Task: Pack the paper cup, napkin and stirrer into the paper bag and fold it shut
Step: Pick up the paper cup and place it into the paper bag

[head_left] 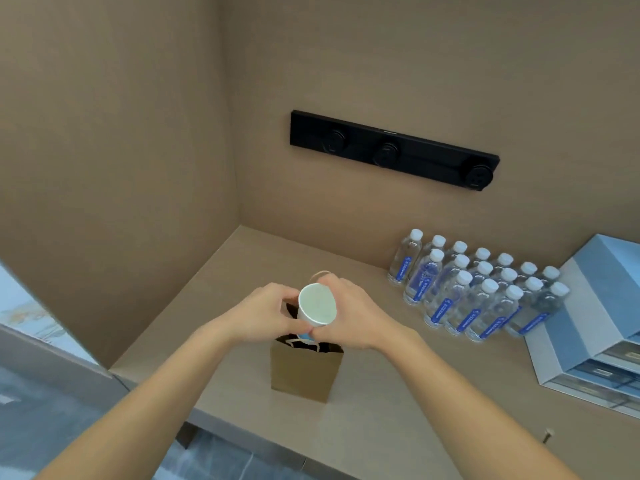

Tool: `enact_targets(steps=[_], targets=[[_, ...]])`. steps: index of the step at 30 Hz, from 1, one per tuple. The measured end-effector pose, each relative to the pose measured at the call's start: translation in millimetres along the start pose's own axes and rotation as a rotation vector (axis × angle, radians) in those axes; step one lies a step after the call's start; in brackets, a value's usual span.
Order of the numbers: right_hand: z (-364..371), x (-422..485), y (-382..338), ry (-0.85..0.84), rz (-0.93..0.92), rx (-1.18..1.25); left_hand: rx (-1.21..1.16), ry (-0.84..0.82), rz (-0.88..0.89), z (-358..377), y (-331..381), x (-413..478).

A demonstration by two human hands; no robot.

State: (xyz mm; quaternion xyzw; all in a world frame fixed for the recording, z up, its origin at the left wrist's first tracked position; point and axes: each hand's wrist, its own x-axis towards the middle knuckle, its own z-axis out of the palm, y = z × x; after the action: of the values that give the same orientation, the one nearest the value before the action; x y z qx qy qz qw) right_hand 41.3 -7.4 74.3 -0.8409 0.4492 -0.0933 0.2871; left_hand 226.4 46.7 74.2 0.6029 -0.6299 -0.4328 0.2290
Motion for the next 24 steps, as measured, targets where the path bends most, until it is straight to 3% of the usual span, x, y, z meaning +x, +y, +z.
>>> enact_targets(steps=[6, 10, 17, 24], targets=[[20, 6, -10, -0.06, 0.094, -0.275, 0.151, 0.21, -0.023, 8, -44, 16], [37, 16, -21, -0.126, 0.111, -0.501, 0.099, 0.152, -0.151, 20, -68, 22], [69, 36, -31, -0.247, 0.115, -0.883, 0.148, 0.13, -0.161, 34, -77, 21], [98, 64, -32, -0.532, 0.314, -0.765, 0.201, 0.117, -0.143, 33, -75, 16]])
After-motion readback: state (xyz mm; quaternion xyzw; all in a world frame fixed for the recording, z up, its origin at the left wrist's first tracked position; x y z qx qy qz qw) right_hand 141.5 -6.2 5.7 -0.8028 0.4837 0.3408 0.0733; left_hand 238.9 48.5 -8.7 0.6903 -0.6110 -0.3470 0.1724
